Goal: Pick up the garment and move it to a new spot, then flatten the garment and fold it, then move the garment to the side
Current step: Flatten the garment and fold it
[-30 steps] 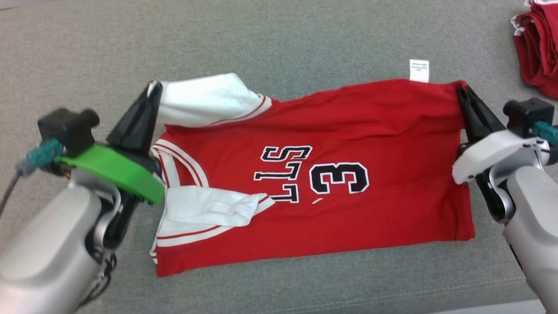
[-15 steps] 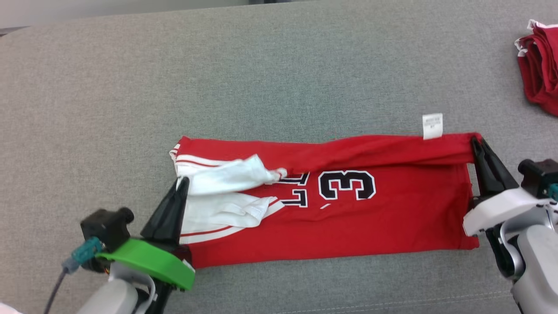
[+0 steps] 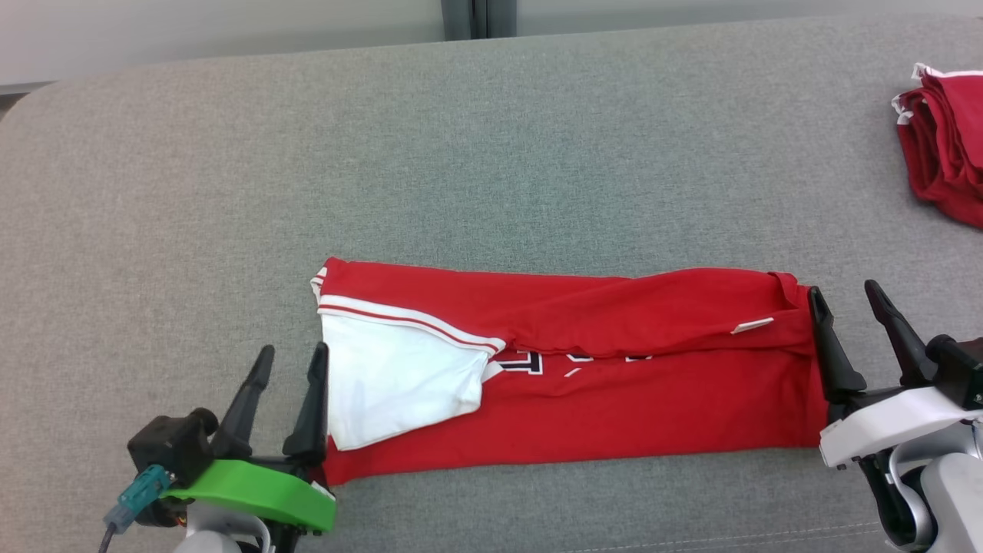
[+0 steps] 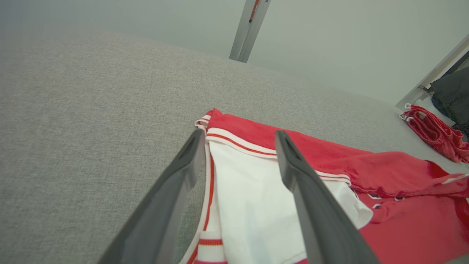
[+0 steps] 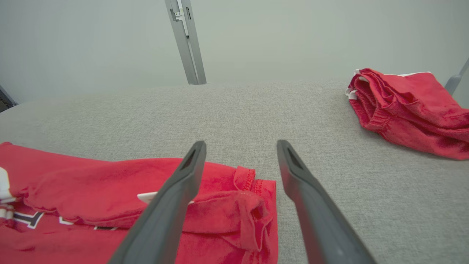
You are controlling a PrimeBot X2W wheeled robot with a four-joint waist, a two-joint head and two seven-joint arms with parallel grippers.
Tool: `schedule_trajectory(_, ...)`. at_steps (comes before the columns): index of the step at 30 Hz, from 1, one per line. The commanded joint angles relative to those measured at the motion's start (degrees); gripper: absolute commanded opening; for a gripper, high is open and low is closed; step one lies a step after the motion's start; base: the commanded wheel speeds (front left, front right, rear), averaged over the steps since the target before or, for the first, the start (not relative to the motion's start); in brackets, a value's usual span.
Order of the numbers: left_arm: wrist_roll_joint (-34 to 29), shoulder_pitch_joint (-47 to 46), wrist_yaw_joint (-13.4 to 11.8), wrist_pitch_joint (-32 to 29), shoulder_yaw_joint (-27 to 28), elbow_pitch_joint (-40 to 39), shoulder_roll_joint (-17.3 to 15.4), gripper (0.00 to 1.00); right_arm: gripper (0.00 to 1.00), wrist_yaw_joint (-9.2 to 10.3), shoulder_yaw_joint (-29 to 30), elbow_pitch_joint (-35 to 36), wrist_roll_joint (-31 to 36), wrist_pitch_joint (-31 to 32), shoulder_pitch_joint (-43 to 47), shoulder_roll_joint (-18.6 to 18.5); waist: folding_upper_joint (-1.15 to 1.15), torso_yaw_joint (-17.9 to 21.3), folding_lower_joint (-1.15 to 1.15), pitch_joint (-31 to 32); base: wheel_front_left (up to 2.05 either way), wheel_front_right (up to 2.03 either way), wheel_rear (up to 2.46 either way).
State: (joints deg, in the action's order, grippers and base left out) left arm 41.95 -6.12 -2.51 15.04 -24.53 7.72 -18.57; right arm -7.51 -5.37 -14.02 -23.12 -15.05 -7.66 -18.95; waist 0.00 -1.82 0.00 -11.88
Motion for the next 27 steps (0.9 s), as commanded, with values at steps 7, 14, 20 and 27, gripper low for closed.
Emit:
schedule_trajectory(7, -12.67, 2.28, 1.55, 0.07, 11.34, -2.09, 5.67, 1.00, 1.00, 0.03, -0.25, -5.27, 0.84, -0.11, -1.74, -0.99, 0.00, -0.80, 0.00, 1.34, 0.00, 0.00, 0.00)
schedule_trajectory(14, -20.75, 3.17, 4.98, 0.07, 19.13, -1.82, 10.22, 1.00, 1.00, 0.03, -1.39, -15.57, 1.21, 0.11, -5.40, -0.16, 0.00, -1.88, 0.00, 1.10, 0.00, 0.00, 0.00)
schedule_trajectory(20, -24.45, 3.03, 7.49, 0.07, 23.81, -0.61, 12.95, 1.00, 1.00, 0.03, -2.67, -24.32, -0.17, 0.11, -8.33, 1.33, 0.00, -2.45, 0.00, 0.56, 0.00, 0.00, 0.00)
schedule_trajectory(27, -27.05, 3.24, 9.06, 0.08, 26.30, 0.94, 14.34, 1.00, 0.00, 0.03, -5.15, -30.57, -3.17, 0.54, -7.87, 3.26, 0.00, -2.67, 0.00, 1.34, 0.00, 0.00, 0.00)
